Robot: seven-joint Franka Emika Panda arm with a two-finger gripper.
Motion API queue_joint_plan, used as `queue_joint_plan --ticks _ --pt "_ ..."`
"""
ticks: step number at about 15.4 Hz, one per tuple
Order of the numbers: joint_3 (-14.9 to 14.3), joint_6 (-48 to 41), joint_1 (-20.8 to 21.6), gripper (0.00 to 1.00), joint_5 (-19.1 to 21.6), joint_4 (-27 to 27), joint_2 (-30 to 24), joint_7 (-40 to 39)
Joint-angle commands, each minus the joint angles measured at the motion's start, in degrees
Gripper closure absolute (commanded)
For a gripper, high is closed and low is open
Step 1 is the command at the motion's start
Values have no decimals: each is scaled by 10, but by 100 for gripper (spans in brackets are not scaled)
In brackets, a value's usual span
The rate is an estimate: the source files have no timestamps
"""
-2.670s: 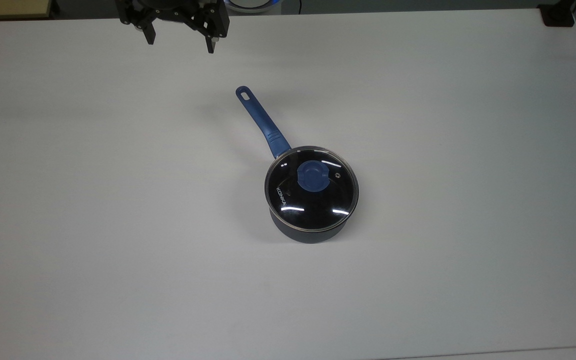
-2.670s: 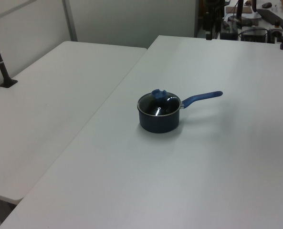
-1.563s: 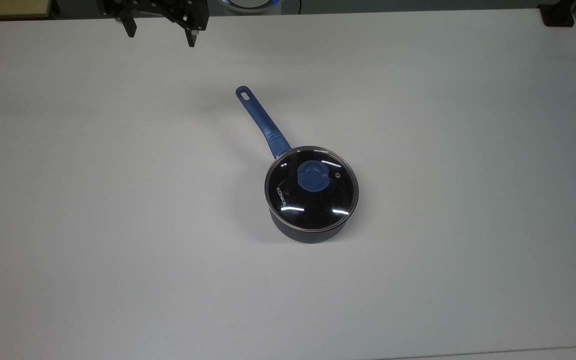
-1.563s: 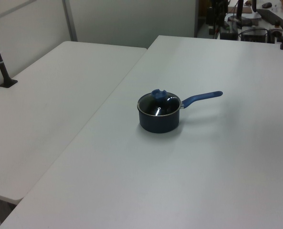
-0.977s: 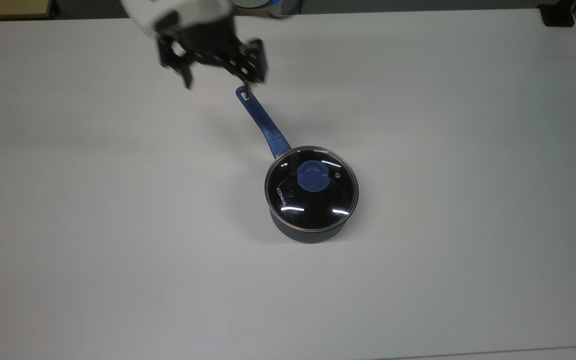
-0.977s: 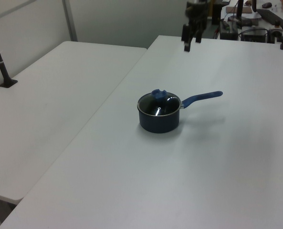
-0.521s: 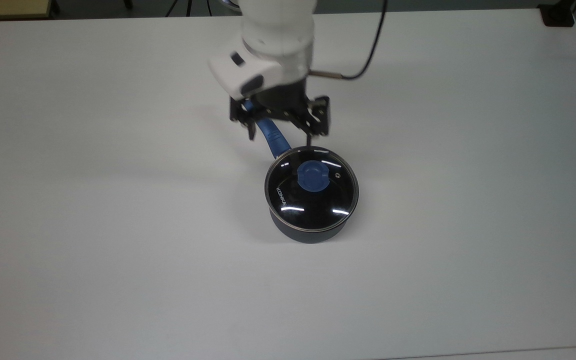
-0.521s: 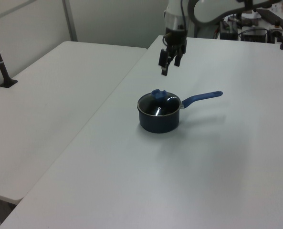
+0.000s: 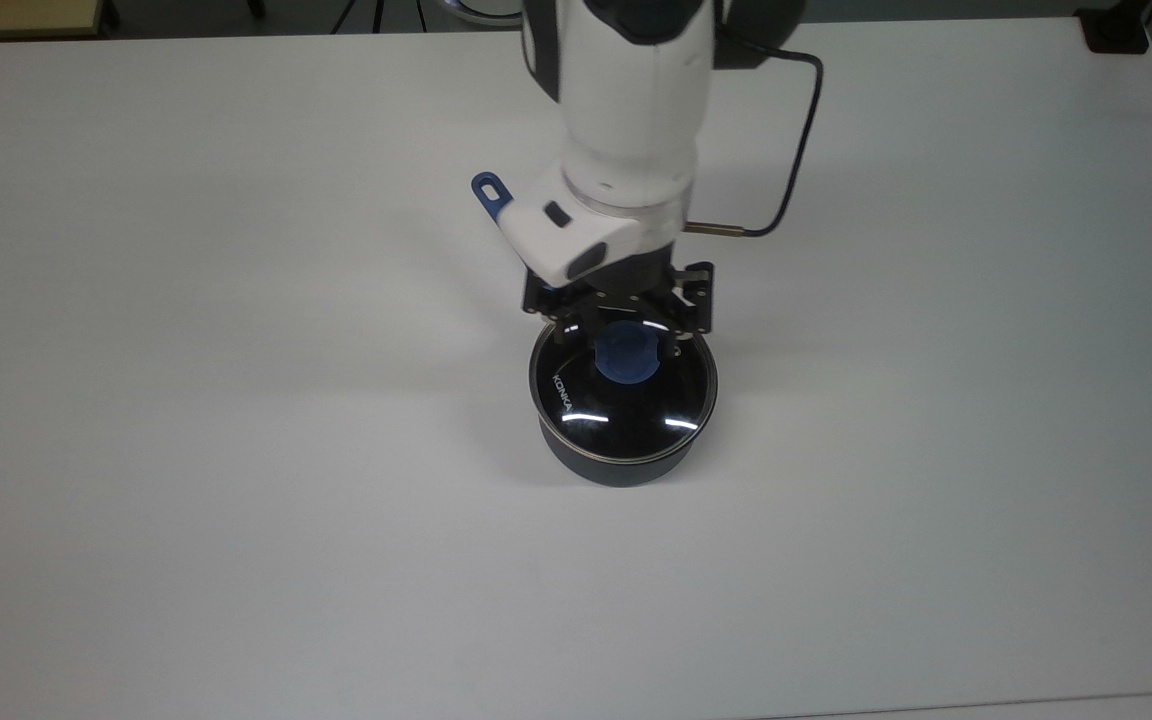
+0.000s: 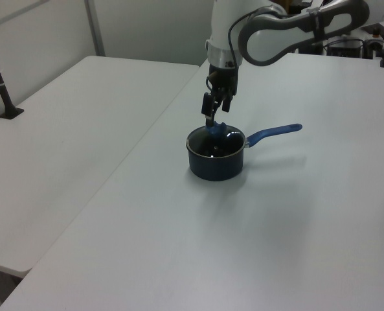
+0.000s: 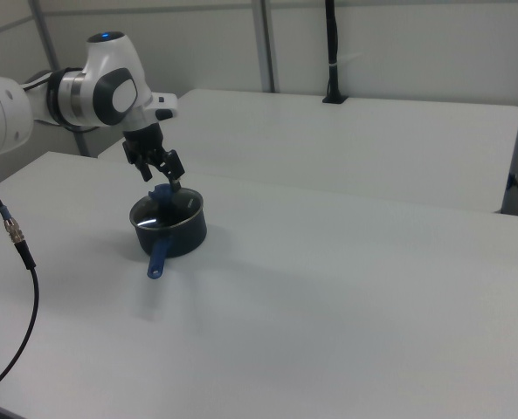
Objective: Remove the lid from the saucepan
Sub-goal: 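Close the gripper on the blue knob of the glass lid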
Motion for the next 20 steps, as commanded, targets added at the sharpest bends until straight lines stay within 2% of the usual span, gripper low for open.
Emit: queue_joint_plan --ticks 1,13,15,18,20 --pt "-16 13 28 0 6 11 17 3" --pt "-17 12 27 0 -8 11 24 -28" --pt "-16 12 29 17 -12 10 25 -27" --pt "-14 12 32 35 -18 8 26 -27" --pt "-14 12 31 55 -18 10 25 -27"
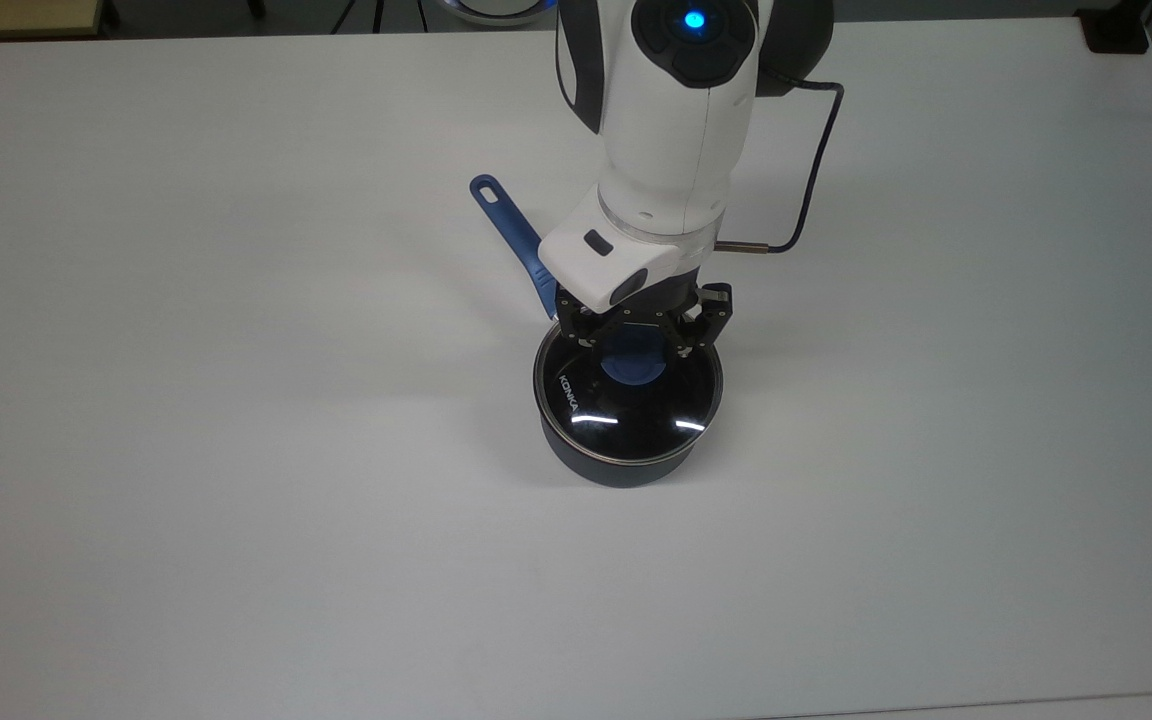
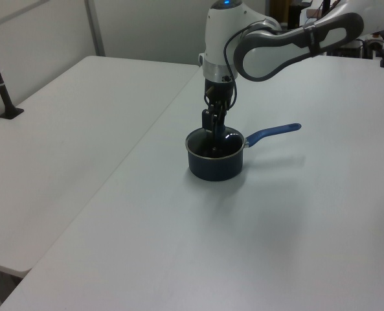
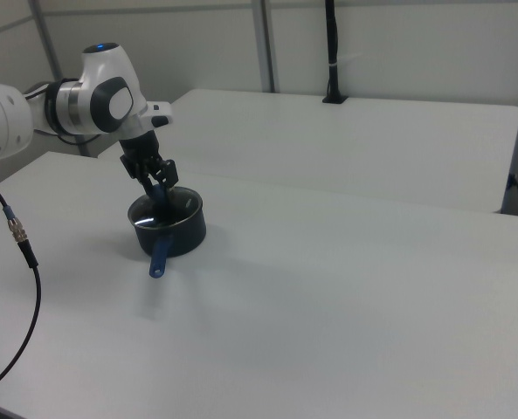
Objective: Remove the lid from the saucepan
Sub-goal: 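Close the gripper on the blue knob of the glass lid, then lift the glass lid off the saucepan and carry it beside the pan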
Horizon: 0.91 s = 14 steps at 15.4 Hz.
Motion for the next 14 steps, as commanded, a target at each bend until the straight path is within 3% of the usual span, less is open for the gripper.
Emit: queue_joint_plan --ticks 1,9,14 --pt "-6 11 8 60 -4 1 -1 -5" --pt "-14 -17 -15 62 -3 1 -59 -18" --pt "-15 -14 -107 62 -3 -21 -67 -96"
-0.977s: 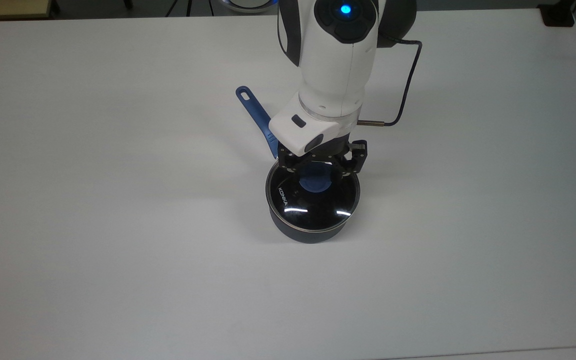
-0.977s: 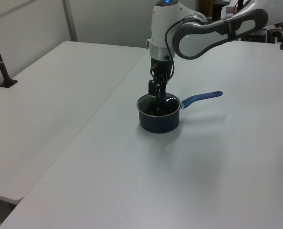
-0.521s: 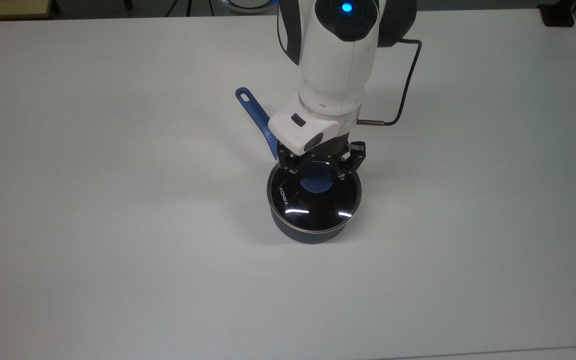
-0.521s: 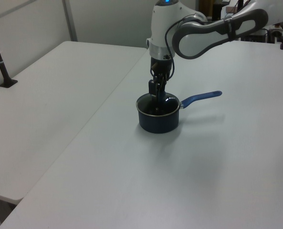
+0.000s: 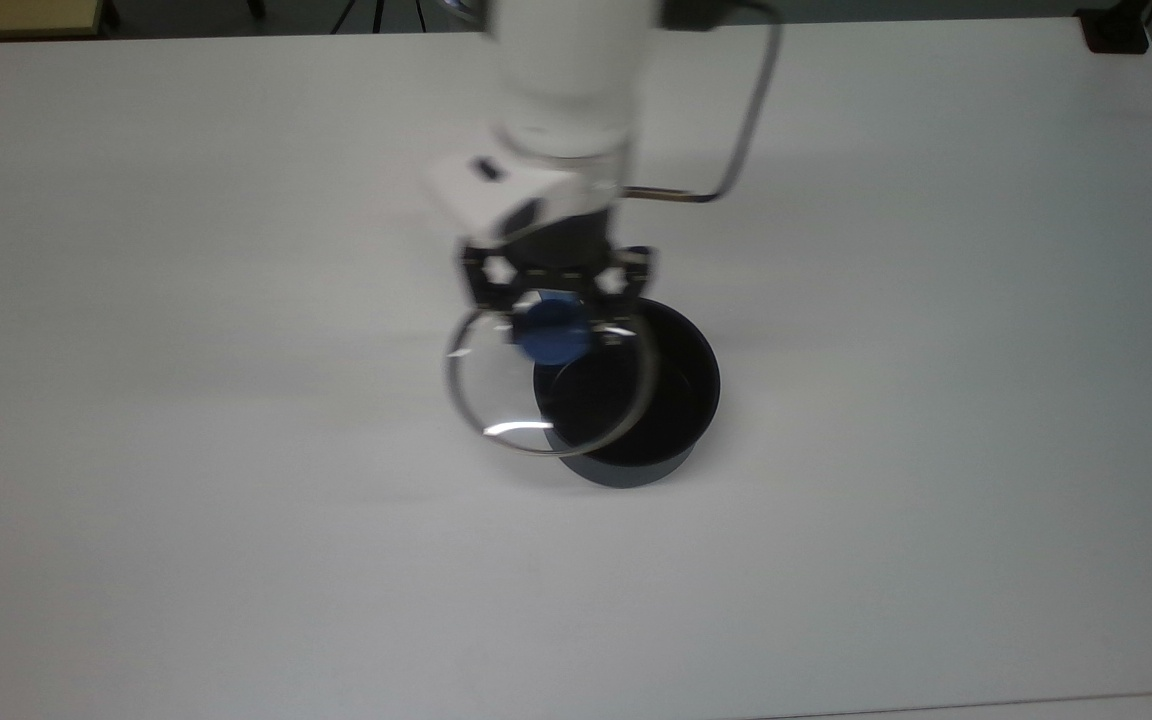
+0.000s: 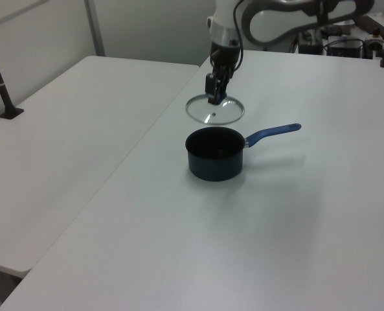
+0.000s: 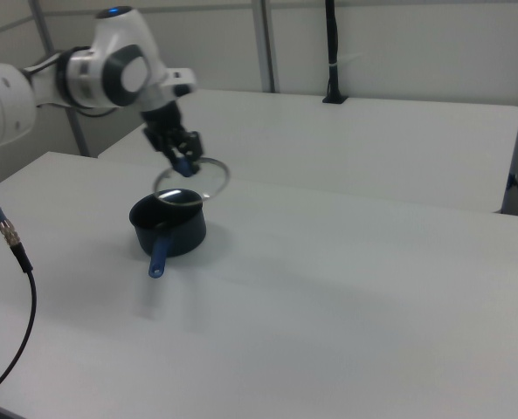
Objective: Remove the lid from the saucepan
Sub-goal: 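Lift the glass lid off the saucepan and carry it beside the pan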
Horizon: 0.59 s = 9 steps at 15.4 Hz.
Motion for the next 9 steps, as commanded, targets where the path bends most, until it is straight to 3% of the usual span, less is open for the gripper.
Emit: queue_joint_plan --ticks 1,4,5,9 --pt "0 0 -78 62 -2 -44 -17 -73" --pt "0 5 -137 62 0 -66 -17 -122" --pt "-1 38 -156 62 1 -103 -28 -139" --pt "-24 178 -162 62 1 -267 -89 -173"
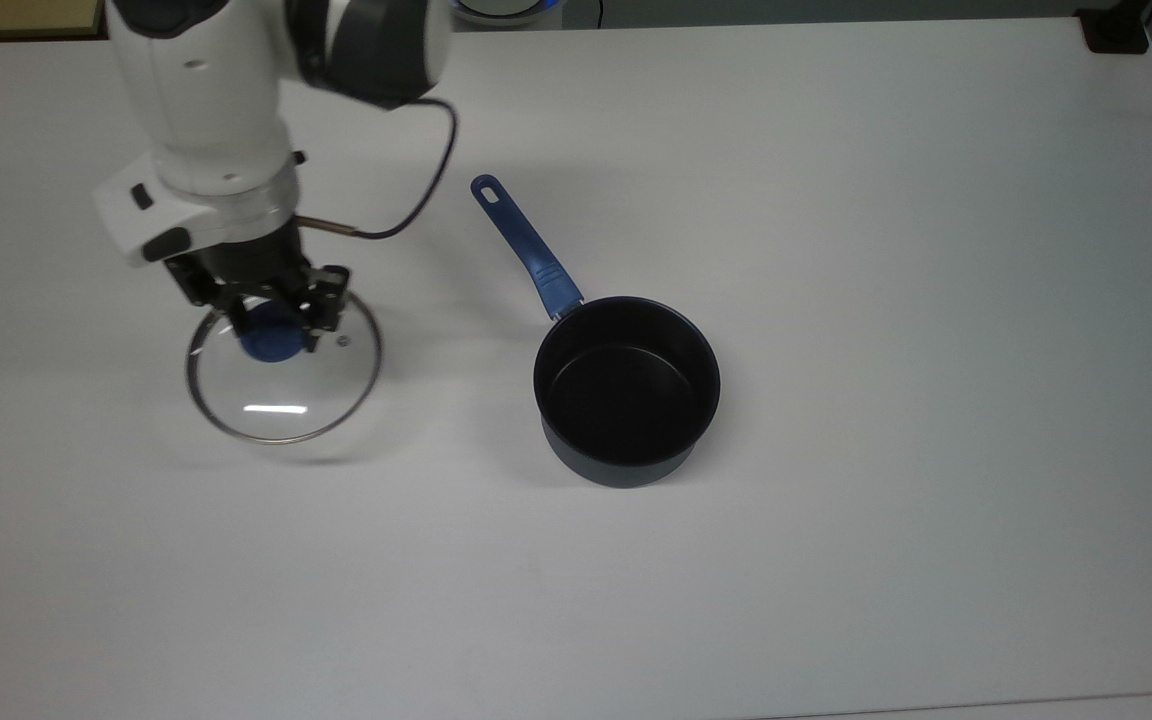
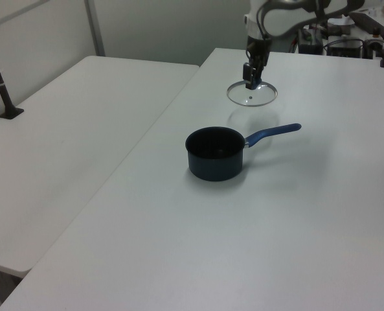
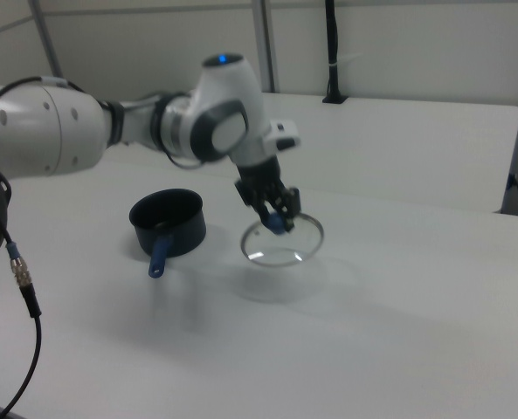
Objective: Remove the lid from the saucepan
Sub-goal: 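Lift the glass lid off the saucepan and carry it beside the pan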
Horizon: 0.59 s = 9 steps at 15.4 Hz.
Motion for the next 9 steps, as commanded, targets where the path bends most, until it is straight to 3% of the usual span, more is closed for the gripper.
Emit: queue_joint_plan --ticks 1,6,9 --pt "-13 98 10 62 1 -184 -93 -43" --pt "-13 98 17 62 -1 -295 -149 -85" --pt "-13 97 17 62 -1 -308 -154 -87"
